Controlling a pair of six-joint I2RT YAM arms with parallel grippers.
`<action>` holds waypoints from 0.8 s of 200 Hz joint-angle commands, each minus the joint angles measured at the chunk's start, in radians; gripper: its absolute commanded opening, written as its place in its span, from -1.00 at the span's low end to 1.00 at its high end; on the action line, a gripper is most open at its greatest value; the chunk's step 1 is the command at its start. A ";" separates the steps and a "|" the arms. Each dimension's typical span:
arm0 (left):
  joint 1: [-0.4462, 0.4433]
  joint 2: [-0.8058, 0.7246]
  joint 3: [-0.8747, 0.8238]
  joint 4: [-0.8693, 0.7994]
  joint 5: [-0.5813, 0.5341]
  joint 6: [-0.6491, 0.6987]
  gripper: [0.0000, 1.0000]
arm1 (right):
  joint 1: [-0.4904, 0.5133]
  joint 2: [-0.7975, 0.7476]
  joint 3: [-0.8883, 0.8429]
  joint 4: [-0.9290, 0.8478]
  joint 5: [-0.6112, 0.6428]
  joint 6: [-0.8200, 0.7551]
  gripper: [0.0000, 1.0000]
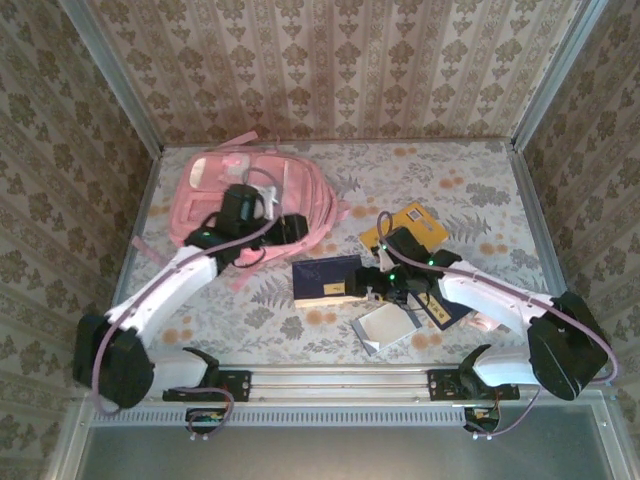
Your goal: Pack the student bag
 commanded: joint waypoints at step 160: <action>-0.102 0.377 -0.197 0.350 0.112 -0.240 0.25 | -0.060 0.205 -0.005 0.367 -0.022 0.136 0.73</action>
